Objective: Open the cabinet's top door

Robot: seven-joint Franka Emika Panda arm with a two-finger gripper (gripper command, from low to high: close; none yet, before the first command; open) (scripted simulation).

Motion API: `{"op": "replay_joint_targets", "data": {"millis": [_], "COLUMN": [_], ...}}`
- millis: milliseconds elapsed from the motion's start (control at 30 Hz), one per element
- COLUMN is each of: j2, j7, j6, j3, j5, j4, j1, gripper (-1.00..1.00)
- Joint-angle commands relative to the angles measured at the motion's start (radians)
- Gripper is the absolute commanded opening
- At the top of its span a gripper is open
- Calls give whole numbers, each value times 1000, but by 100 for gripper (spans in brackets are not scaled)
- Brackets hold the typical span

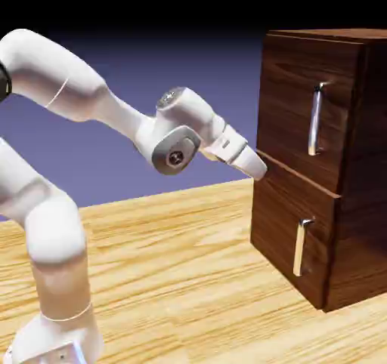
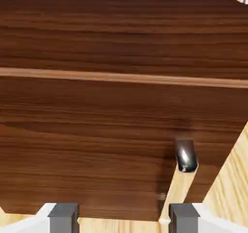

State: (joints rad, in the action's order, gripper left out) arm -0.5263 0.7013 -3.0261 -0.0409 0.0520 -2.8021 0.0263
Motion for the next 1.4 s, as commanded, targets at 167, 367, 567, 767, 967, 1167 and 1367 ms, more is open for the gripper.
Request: {"op": "replay_joint_targets", "data": {"millis": [167, 367, 567, 767, 967, 1167, 1367], "j2": [217, 435, 652, 870, 1087, 1305, 1522], "j7": [-198, -395, -593, -790, -988, -1186, -1383], "j6": [54, 109, 163, 218, 272, 326, 381], "j3": [-204, -407, -611, -815, -1018, -1222, -1425], "j5": [259, 517, 776, 1034, 1293, 1551, 1810], "j4": [39, 78, 117, 157, 196, 235, 274], "j1": [190, 381, 571, 762, 952, 1142, 1333], "gripper": [0, 0, 0, 0, 0, 0, 0]}}
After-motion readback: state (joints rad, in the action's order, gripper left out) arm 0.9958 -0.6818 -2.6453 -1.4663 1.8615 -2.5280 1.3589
